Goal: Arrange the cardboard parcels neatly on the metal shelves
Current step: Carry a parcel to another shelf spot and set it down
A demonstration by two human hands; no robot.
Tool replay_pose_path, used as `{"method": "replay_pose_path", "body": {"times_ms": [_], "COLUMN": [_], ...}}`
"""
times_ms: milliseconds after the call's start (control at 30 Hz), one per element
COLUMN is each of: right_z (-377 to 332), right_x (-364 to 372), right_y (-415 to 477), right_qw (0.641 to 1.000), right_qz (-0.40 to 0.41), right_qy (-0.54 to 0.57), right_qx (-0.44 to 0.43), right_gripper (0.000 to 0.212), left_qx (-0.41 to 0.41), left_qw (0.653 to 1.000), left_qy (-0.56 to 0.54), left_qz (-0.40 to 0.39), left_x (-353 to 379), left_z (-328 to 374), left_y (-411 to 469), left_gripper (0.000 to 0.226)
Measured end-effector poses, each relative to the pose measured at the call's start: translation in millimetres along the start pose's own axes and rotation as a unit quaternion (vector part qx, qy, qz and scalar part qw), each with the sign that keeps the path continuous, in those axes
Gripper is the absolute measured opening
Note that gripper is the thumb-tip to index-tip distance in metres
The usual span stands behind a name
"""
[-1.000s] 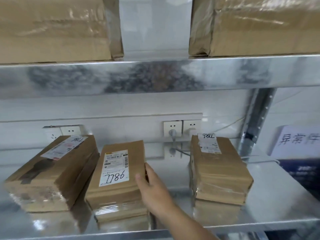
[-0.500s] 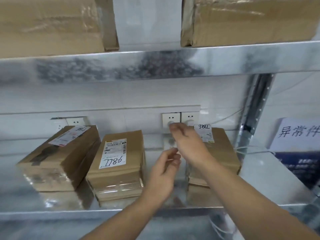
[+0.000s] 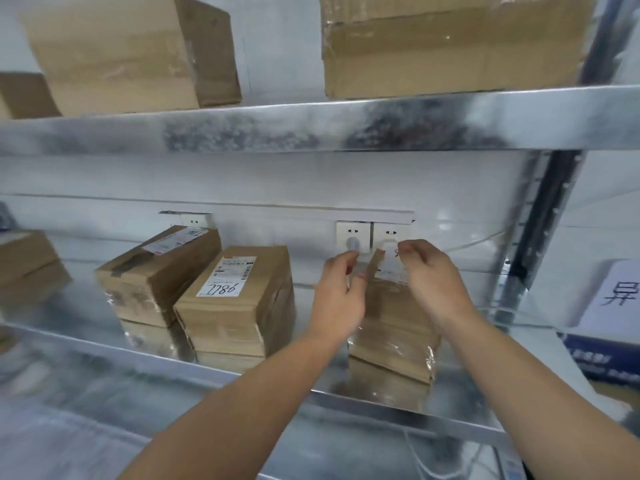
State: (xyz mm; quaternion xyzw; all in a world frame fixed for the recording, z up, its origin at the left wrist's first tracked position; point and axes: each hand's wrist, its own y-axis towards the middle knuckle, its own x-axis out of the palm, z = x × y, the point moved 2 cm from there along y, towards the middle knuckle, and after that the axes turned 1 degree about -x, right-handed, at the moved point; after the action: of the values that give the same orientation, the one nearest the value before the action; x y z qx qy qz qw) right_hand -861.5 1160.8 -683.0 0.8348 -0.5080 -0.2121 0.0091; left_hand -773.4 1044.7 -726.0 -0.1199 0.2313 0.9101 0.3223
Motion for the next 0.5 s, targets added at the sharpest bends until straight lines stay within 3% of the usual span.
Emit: {"method": "replay_pose_path", "body": {"times_ms": [133,233,433,500], "right_z": [20,48,90,100], "right_x": [-24,-24,-10,-9], "right_y": [3,4,4,4], "right_qw": [0.998,0.991,0.945,0.934], "right_qz": [0.015,-0.006,0.036,0.039], "right_qy": [-0.045,-0.043,0.176,0.19], "right_qx": [0.045,0.129,0.273,0.301], "right_gripper": [0.028,0.037,0.066,0.061], "left_qx": [-0.06,-0.109,-0.228,-0.252], "left_qw": [0.998,0.993,0.959,0.947], "left_qy": [0.029,0.017,-0.069,-0.099], "left_qz": [-0.02,-0.034,-0.15,-0.175], "left_x": [10,12,22,27], "left_z": [1,-4,-30,-35], "left_y": [1,5,20,23], "left_gripper": [0.039,0.043,0.061,0.068]}}
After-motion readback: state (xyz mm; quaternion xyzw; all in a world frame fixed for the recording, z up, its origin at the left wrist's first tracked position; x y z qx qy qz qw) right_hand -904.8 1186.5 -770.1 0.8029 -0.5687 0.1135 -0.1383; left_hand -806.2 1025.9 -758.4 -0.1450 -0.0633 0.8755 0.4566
